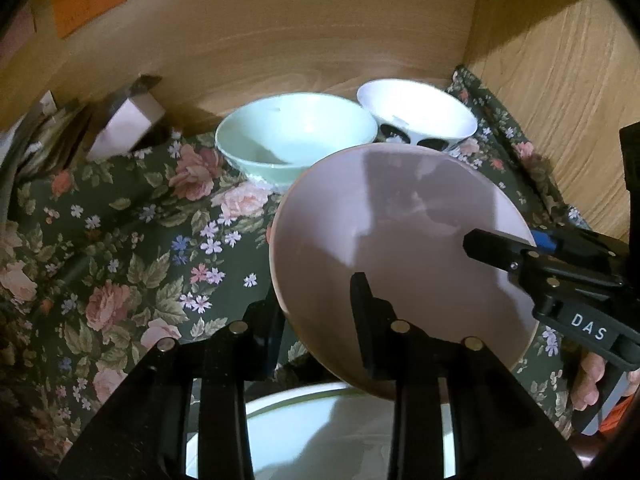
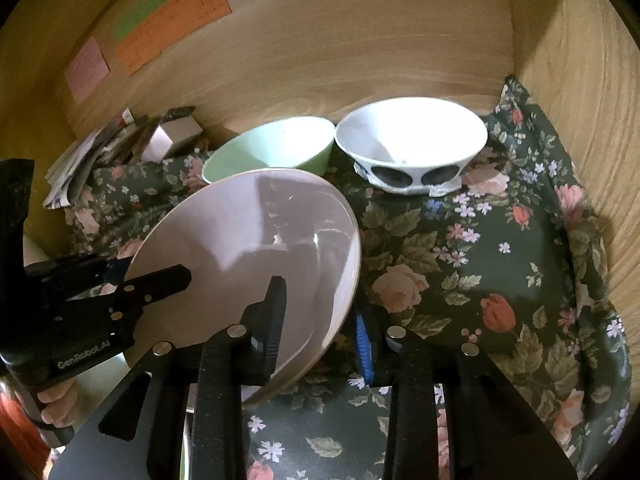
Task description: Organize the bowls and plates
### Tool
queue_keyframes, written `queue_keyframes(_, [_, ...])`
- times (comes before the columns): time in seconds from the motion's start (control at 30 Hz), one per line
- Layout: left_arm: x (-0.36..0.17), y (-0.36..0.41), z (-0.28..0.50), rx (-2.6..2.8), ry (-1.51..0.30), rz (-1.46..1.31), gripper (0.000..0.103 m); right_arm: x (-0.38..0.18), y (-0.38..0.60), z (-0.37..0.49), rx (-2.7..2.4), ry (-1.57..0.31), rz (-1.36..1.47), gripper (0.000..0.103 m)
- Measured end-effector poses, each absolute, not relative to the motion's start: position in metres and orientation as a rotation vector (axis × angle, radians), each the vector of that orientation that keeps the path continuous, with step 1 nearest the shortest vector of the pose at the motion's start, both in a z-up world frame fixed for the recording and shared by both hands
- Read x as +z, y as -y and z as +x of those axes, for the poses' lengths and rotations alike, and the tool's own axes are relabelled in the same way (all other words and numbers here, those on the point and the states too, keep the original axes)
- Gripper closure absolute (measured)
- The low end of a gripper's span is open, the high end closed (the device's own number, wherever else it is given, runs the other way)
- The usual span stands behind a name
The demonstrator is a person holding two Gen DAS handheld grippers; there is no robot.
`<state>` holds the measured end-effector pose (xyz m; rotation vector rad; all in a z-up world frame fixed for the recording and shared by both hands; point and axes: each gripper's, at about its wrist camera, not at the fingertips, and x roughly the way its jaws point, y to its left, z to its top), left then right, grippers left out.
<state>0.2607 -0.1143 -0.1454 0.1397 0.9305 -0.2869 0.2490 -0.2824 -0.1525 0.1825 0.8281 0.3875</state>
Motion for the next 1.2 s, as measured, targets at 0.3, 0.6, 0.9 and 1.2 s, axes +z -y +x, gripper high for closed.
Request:
queue_keyframes(0.3, [-0.119,0.105,0.248,-0.288,-0.866,0.095,0.071,-0.125,0.278,0.235,0.397,-0.756,0.176,0.075])
queue_keyframes(0.6, [-0.093,0.085,0.224,-0.264,-0.801,0.076,0.071,-0.104,0.261,0.218,0.434,-0.706,0.163,0.075])
queue_keyframes(0.9, [-0.080,0.055,0.198,-0.222,-0.778,0.043,0.071,-0.094,0.234,0.201,0.478,-0.689,0.144,0.075])
queue_keyframes(1.2, [-0.074,0.018,0.171,-0.175,-0.756,0.019,0.071,-0.087,0.201,0.182,0.532,-0.681,0.127,0.075])
